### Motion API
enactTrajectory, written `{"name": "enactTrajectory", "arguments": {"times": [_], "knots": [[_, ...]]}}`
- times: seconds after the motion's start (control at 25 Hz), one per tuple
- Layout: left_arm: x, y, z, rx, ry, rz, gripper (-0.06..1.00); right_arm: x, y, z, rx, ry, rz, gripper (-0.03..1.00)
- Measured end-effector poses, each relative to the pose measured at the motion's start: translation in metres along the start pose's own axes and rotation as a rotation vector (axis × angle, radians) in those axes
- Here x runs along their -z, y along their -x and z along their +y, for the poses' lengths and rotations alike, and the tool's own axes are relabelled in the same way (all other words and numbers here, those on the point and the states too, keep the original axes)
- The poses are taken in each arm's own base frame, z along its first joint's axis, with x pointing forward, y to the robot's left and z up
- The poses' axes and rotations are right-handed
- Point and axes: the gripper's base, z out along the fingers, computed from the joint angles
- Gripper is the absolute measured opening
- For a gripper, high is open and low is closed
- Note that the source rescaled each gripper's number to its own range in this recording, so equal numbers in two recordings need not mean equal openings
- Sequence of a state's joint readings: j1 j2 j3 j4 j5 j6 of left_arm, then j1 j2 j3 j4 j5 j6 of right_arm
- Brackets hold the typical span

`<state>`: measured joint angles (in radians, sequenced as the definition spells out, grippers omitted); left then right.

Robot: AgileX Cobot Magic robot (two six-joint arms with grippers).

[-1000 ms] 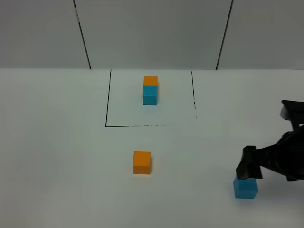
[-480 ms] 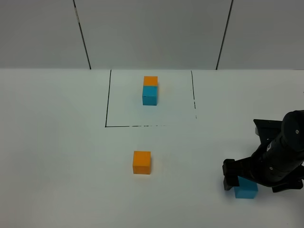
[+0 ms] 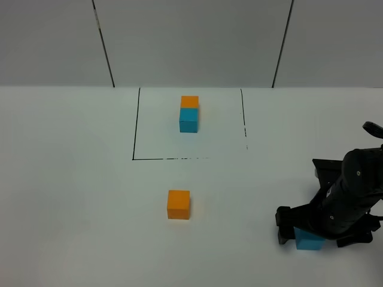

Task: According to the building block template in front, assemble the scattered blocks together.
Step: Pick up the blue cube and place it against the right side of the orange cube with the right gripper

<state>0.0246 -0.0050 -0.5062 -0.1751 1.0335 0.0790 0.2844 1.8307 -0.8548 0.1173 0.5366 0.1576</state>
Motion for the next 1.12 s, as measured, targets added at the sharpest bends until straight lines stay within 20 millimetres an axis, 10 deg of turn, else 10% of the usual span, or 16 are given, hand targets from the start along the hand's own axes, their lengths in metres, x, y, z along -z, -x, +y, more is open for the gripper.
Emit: {"name": "enactTrajectory", "arguments": {"times": [0.48,0.76,0.96,1.12], "knots": [[0.0000,0.0000,0.0000,0.000,0.000,0.000,0.56,-0.0063,0.0009,-0.0008,0.015,-0.019,0.027,0.96],[0.0000,0.0000,0.0000,0.000,0.000,0.000,0.56,-0.0076,0.0002,-0.0033,0.043,-0.041,0.042,0.54],[0.0000,0.0000,0.0000,0.000,0.000,0.000,0.56,-0.0078,-0.0005,-0.0044,0.053,-0.049,0.051,0.02],[0.0000,0.0000,0.0000,0.000,0.000,0.000,0.56,-0.0074,-0.0006,-0.0042,0.102,-0.047,0.058,0.01]]}}
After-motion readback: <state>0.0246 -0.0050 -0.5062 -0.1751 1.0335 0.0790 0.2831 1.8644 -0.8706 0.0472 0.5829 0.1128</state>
